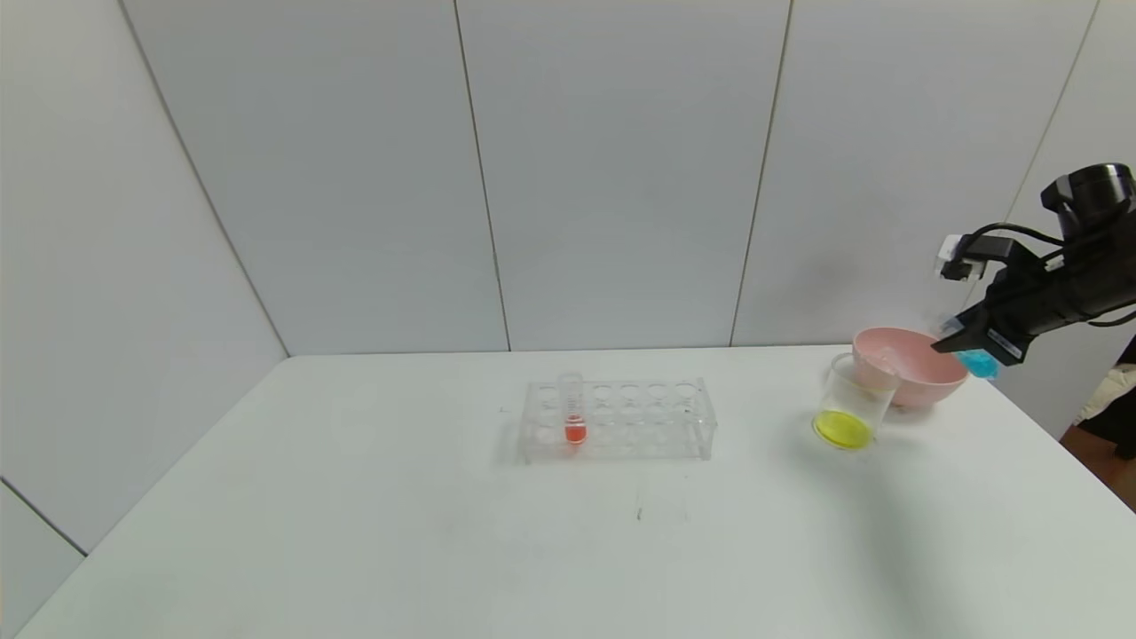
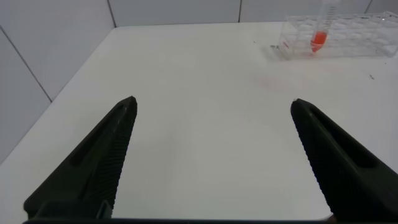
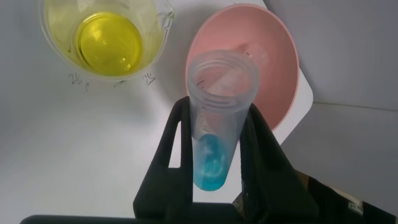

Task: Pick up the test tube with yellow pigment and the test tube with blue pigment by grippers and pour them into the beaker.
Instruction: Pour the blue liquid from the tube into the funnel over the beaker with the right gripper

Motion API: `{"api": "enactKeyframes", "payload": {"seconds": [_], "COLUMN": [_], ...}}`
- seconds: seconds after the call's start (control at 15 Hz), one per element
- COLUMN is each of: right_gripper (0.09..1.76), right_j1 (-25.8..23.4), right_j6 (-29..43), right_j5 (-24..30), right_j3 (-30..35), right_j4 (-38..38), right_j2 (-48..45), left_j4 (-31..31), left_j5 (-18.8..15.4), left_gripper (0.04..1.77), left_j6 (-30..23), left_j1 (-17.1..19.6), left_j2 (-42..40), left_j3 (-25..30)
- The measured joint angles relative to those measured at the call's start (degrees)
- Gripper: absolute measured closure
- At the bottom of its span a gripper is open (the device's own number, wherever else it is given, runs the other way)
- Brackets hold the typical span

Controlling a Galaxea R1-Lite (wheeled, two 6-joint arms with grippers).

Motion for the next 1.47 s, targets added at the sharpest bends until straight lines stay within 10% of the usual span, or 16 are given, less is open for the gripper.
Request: {"api": "enactKeyframes", "payload": {"seconds": [1.47], "right_gripper": [1.35], "right_j1": [9.59], "right_j6": [-9.11], "right_j5": [-22.00], "right_j3": [-0.30], "right_j4": [3.18], "right_j2": [-1.32], "left_j4": [0.00], "left_j5": [0.00], "left_gripper": [0.05], "left_j6": [-0.02], "left_j1": [0.02], "left_j2": [0.00], "left_j3": [0.00]}}
